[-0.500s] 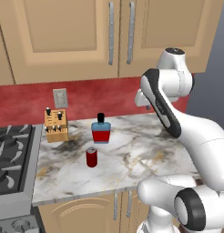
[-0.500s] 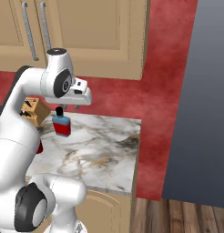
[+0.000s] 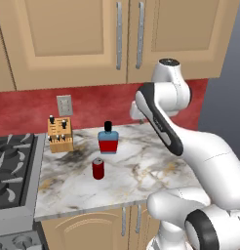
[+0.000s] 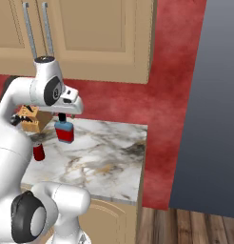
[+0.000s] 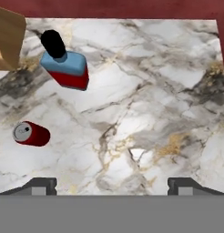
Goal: Move the drinks to the dining counter.
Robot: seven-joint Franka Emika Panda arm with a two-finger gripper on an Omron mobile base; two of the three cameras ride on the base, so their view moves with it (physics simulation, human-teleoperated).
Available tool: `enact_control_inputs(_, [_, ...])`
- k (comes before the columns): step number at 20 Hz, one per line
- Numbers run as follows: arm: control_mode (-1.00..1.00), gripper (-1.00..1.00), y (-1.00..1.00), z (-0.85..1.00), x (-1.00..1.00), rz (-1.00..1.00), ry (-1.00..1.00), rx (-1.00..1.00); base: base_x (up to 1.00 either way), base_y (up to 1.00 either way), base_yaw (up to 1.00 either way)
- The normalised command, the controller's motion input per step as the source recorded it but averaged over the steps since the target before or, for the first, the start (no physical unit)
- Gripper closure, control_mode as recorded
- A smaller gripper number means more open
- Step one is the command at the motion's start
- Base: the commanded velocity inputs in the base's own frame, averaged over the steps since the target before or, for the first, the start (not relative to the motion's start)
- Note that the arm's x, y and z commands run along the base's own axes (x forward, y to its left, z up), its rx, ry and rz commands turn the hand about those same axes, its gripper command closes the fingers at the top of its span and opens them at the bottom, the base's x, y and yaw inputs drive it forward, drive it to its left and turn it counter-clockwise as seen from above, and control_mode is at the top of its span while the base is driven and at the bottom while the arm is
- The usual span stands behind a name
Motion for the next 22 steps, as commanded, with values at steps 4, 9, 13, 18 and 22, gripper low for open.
enact_control_inputs(4, [-1.0, -1.0, 0.5, -0.38, 0.0, -0.17, 0.04, 0.0, 0.0, 0.0, 0.0])
enact_control_inputs(9, [-1.0, -1.0, 0.41, -0.32, 0.0, -0.05, 0.11, 0.0, 0.0, 0.0, 0.0])
enact_control_inputs(13, [-1.0, -1.0, 0.52, -0.38, 0.0, -0.02, 0.12, 0.0, 0.0, 0.0, 0.0])
enact_control_inputs(18, [-1.0, -1.0, 0.52, -0.07, 0.0, 0.0, 0.06, -0.01, 0.0, 0.0, 0.0])
enact_control_inputs(22, [-1.0, -1.0, 0.69, -0.09, 0.0, 0.0, 0.19, -0.06, 0.0, 0.0, 0.0])
